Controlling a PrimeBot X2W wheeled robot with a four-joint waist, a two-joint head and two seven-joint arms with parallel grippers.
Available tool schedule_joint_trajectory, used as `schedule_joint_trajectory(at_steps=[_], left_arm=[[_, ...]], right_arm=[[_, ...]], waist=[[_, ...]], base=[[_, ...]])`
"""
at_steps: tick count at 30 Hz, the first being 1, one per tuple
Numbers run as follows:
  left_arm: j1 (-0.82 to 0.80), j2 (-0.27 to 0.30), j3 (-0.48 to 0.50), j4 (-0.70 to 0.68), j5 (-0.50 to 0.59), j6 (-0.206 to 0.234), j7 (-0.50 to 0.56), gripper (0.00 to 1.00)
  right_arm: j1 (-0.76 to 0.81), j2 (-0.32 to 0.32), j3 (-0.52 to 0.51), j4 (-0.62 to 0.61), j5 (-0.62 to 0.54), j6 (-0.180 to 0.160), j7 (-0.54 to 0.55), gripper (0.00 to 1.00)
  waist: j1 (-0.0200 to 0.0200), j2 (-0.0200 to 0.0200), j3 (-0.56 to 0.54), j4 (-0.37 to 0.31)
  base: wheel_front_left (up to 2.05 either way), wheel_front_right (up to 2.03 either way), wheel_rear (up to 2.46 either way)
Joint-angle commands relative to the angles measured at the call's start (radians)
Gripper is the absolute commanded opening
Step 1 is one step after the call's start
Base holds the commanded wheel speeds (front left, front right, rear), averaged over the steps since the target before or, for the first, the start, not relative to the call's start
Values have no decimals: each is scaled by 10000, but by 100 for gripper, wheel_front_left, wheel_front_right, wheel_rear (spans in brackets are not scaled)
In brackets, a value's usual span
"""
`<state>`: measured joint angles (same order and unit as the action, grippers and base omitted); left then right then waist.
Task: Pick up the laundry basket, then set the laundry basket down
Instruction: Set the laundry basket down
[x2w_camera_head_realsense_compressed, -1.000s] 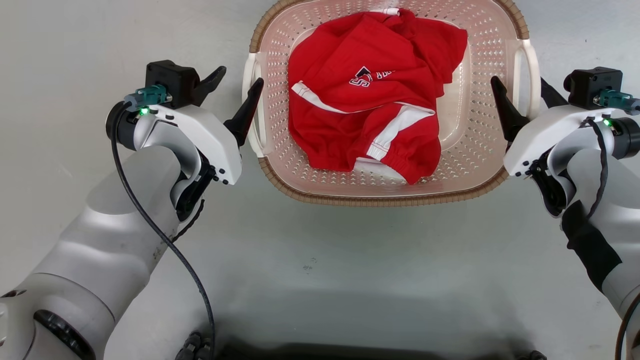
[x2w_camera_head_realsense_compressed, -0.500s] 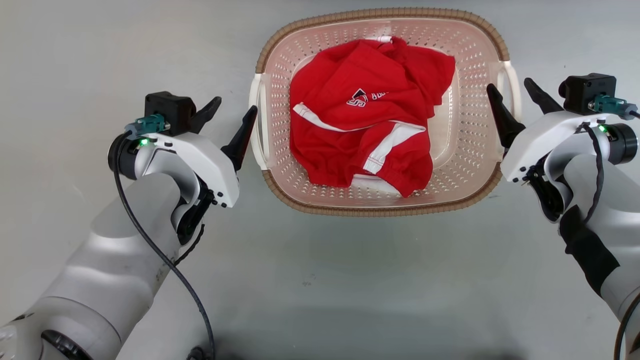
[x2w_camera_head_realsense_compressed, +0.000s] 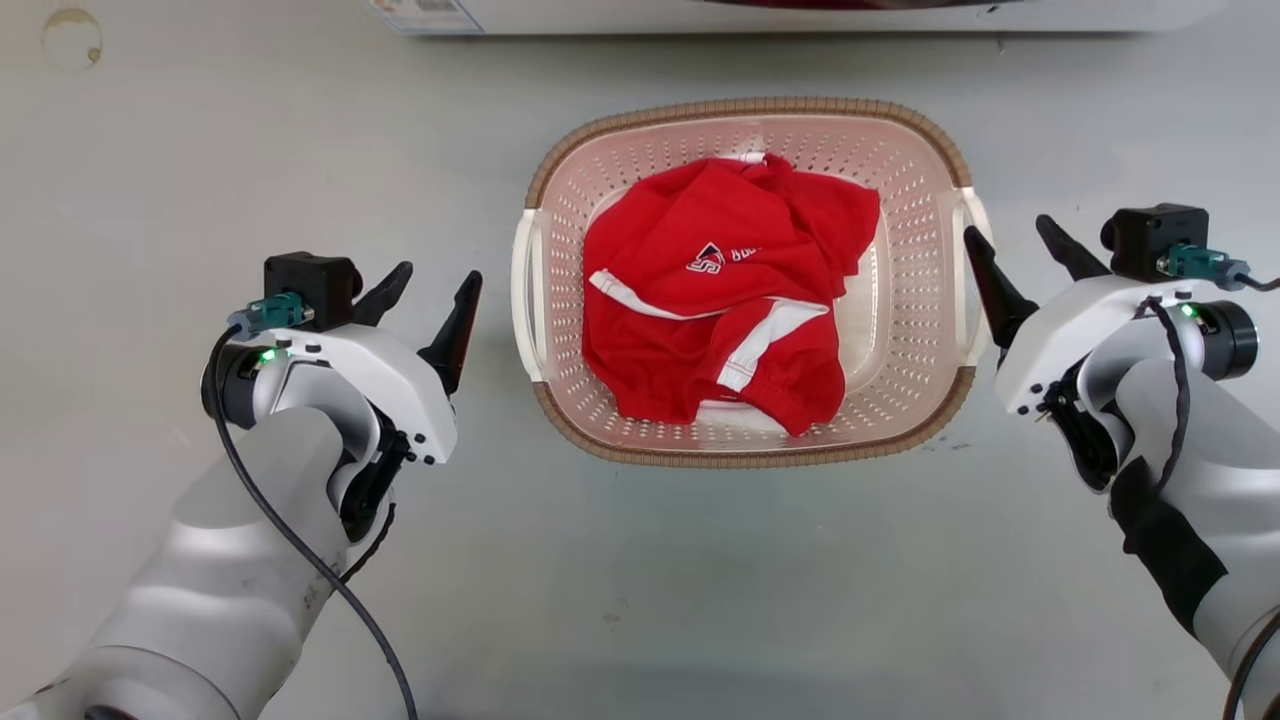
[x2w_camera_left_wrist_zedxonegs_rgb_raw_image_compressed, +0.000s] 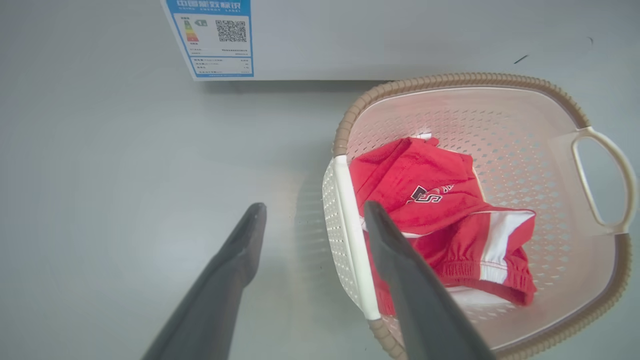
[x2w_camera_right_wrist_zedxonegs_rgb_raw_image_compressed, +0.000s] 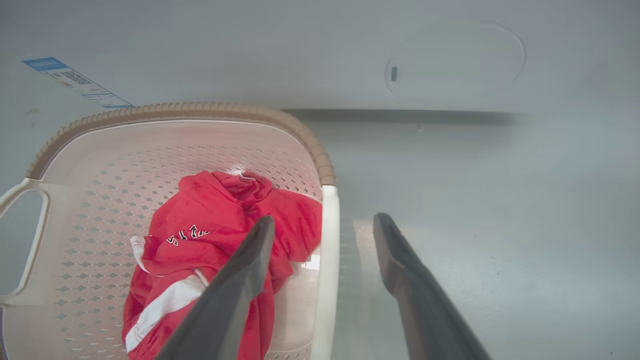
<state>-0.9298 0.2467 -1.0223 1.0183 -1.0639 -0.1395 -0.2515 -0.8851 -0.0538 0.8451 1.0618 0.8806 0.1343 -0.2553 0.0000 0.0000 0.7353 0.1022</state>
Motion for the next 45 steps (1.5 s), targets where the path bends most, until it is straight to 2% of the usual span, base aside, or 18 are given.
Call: schedule_joint_trajectory(at_steps=[1, 10, 28, 37, 45], left_arm=[[268, 391, 284, -27, 57, 88, -103, 100], [982, 482, 977, 69, 261, 88, -103, 100], [2672, 657, 1445, 243, 522, 88, -103, 100], [3403, 777, 1936, 305, 836, 88, -103, 100], [4018, 864, 2758, -95, 1003, 88, -103, 100]], right_arm=[[547, 36, 63, -126, 69, -36, -65, 100], [1049, 36, 30, -313, 37, -36, -65, 100], [2454, 36, 431, -850, 393, -36, -65, 100], [2990, 36, 152, -1490, -42, -36, -65, 100], [3485, -116, -404, -2393, -728, -36, -65, 100]], waist=[[0, 0, -217, 0], [0, 0, -1349, -41], [0, 0, -4050, -137], [0, 0, -5372, -123], [0, 0, -6295, -46]], base=[[0, 0, 0], [0, 0, 0], [0, 0, 0], [0, 0, 0], [0, 0, 0]])
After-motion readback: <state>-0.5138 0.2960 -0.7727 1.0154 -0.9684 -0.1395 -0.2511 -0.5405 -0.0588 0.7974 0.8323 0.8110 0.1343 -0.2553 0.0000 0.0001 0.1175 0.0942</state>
